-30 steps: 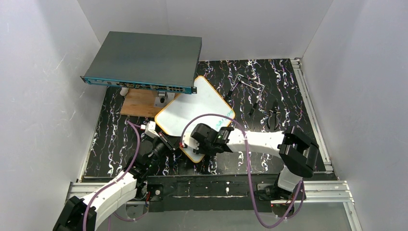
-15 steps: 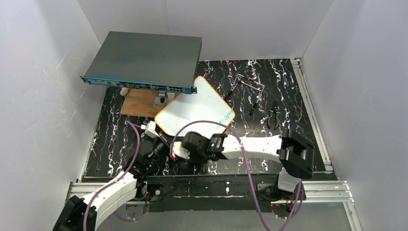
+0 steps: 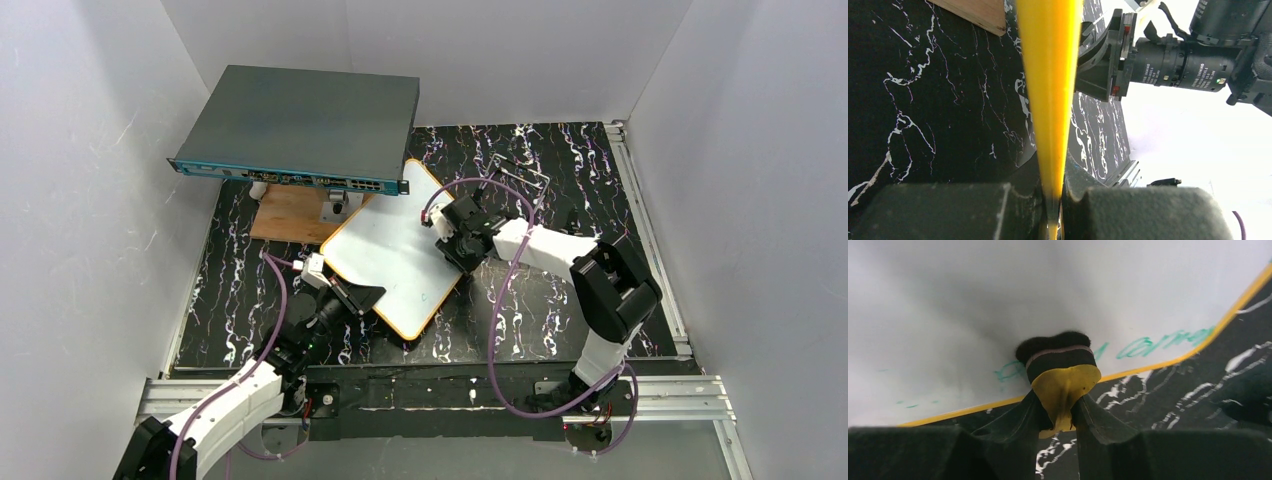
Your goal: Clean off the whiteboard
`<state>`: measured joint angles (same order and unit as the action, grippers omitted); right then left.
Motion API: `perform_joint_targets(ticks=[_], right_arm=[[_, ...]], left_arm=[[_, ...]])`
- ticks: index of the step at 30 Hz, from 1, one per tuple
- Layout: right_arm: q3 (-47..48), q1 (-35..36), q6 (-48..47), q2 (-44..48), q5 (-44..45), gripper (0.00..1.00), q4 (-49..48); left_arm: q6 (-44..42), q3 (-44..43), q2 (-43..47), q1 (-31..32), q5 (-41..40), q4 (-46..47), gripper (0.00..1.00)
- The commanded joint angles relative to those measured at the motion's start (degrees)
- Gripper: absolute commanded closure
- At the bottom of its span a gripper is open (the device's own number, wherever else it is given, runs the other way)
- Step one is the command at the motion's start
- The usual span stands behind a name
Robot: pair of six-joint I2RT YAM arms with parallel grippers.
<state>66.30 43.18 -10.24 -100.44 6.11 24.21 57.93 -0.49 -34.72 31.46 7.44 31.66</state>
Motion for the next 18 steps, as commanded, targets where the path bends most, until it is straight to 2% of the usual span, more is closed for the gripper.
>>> perform_joint_targets(ticks=[1, 7, 10, 13, 18], right_arm=[[0.8, 4.4, 4.3, 0.1, -12.1, 0.99, -0.9], [-4.6, 16.4, 6.7, 8.1, -19.0, 0.99, -5.1], [-4.9, 19.0, 8.8, 7.3, -18.7, 0.99, -6.5], [-4.9, 16.6, 11.6, 4.5, -13.5, 0.99, -7.6], [-7.1, 4.9, 17.6, 5.2, -9.7, 0.99, -10.3]], left_arm=[[-0.1, 0.4, -0.8, 0.4, 2.2, 3.6, 1.0], [1.4, 1.3, -0.6, 0.4, 0.4, 4.0, 1.0], [2.0, 1.8, 0.1, 0.4, -0.2, 3.9, 1.0], [2.7, 1.8, 1.6, 0.4, -0.2, 3.0, 1.0], [3.0, 2.1, 4.6, 0.4, 0.0, 0.6, 1.0]])
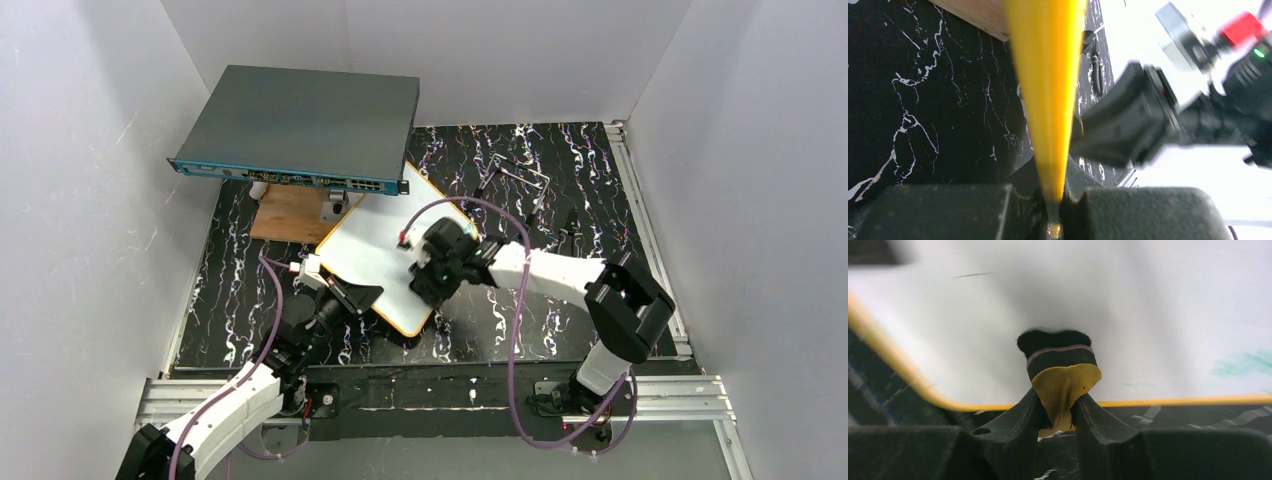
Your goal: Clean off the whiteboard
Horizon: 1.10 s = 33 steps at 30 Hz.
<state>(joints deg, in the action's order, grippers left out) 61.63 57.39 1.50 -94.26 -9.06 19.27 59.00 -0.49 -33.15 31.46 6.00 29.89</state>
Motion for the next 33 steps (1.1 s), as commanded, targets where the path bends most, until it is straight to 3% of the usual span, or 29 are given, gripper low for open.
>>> perform_joint_targets(ticks=[1, 6, 11, 19, 23, 33], right_arm=[[-2.9, -11.6, 6.8, -0.7, 5.9, 0.99, -5.9], [-1.0, -18.2, 9.5, -4.0, 6.5, 0.99, -5.4], [2.9, -18.6, 10.6, -8.6, 0.3, 0.99, -1.7], [-1.4, -2.0, 8.5, 0.7, -7.5, 0.99, -4.1], [-1.2, 1.7, 10.1, 0.3, -7.8, 0.99, -5.0], [0.2, -13.0, 14.4, -6.2, 5.8, 0.99, -3.1]], left_arm=[[2.1, 2.0, 3.4, 0.4, 1.5, 2.2, 1.0], [2.4, 1.8, 2.3, 0.3, 2.9, 3.5, 1.0], [3.4, 2.1, 0.1, 0.3, 4.3, 5.8, 1.0], [4.0, 1.7, 1.3, 0.4, 3.1, 4.9, 1.0], [4.5, 1.4, 1.9, 0.3, 2.8, 4.6, 1.0], [4.8, 1.2, 2.9, 0.3, 4.7, 3.9, 1.0]])
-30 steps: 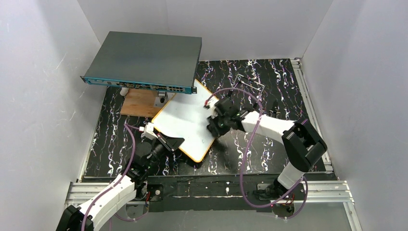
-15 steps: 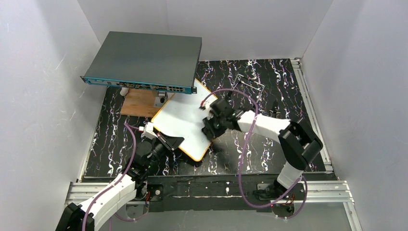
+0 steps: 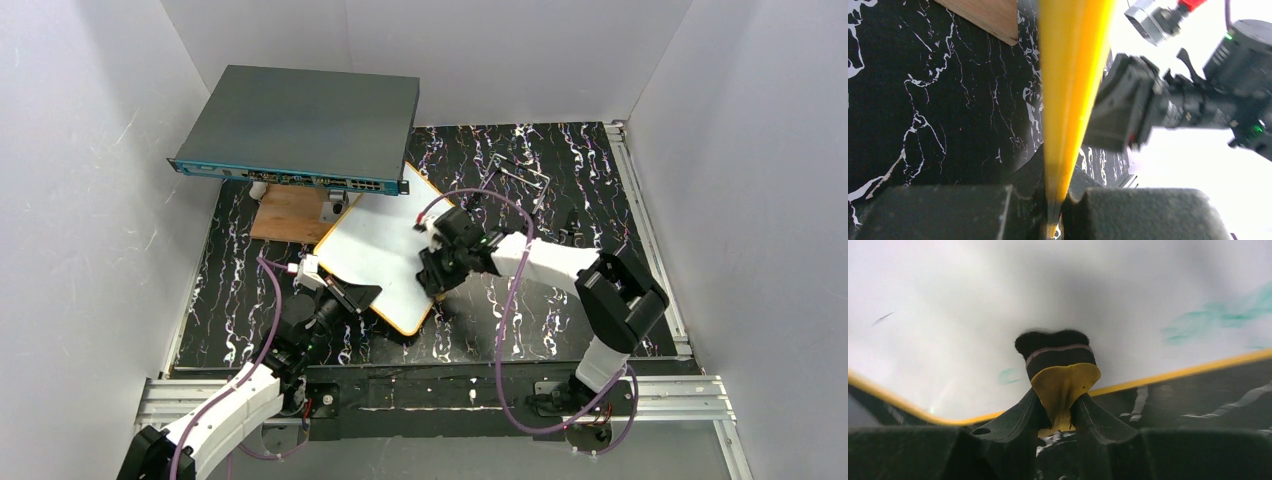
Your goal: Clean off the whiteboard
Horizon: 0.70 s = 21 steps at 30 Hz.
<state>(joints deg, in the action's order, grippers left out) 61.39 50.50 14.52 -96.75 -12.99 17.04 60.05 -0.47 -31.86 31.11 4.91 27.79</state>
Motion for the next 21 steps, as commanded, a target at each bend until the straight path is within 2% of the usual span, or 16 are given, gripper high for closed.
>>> perform_joint_targets(ticks=[1, 7, 10, 13, 17, 21], right_arm=[[0.8, -7.2, 1.5, -4.4, 10.0, 0.99, -0.7], [4.1, -9.3, 0.5, -9.5, 11.8, 0.99, 0.5], [4.2, -8.5, 0.4, -9.0, 5.7, 0.99, 1.3], [3.3, -2.3, -2.0, -6.3, 0.7, 0.99, 2.5], [3.4, 9.8, -5.7, -3.3, 3.0, 0.99, 4.2], [3.6, 13.8, -6.7, -4.6, 5.0, 0.99, 4.6]], left_arm=[[3.8, 1.2, 1.4, 0.6, 6.1, 6.4, 1.0], [4.4, 1.1, -0.2, 0.7, 7.6, 8.3, 1.0], [4.6, 1.3, 0.8, 0.7, 7.3, 7.1, 1.0], [4.1, 1.1, 2.2, 0.7, 6.2, 5.2, 1.0], [3.8, 0.7, 2.6, 0.6, 5.4, 3.6, 1.0], [4.0, 0.6, 2.8, 0.6, 5.1, 2.7, 1.0]])
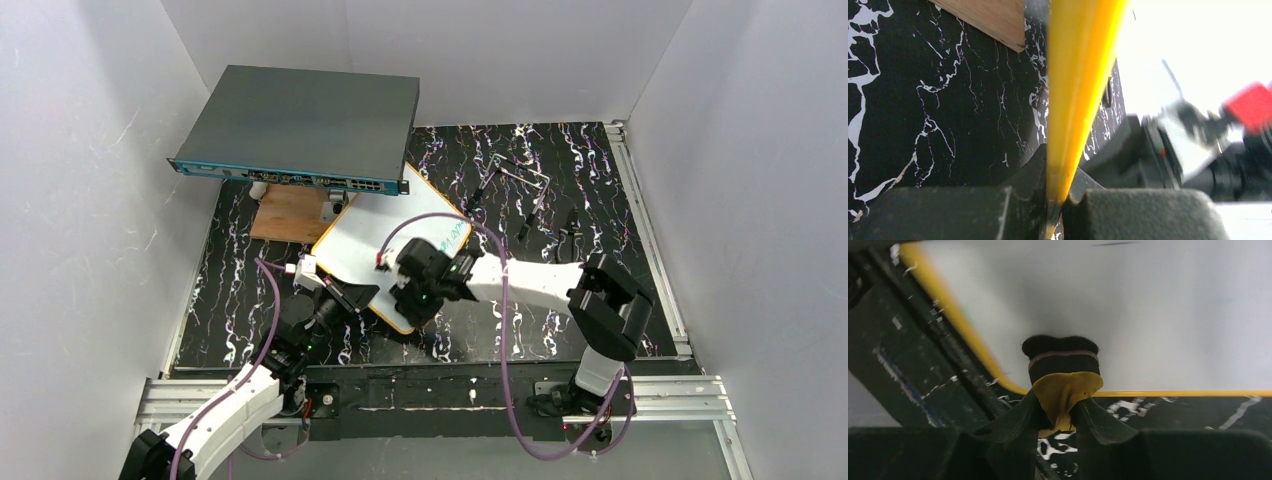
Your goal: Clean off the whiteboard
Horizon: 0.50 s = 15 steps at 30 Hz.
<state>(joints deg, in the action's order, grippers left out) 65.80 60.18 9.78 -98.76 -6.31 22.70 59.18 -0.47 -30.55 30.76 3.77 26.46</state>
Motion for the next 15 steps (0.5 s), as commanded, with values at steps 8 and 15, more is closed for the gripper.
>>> perform_joint_targets(ticks=[8, 15], right_arm=[[2.0, -7.3, -0.3, -6.2, 5.3, 0.99, 1.8], [3.3, -9.0, -1.4, -8.6, 5.8, 0.99, 3.0]], left_arm=[[4.2, 0.6, 2.7, 1.0, 7.7, 2.8, 1.0], [4.3, -0.6, -1.1, 1.0, 9.6, 6.6, 1.0]])
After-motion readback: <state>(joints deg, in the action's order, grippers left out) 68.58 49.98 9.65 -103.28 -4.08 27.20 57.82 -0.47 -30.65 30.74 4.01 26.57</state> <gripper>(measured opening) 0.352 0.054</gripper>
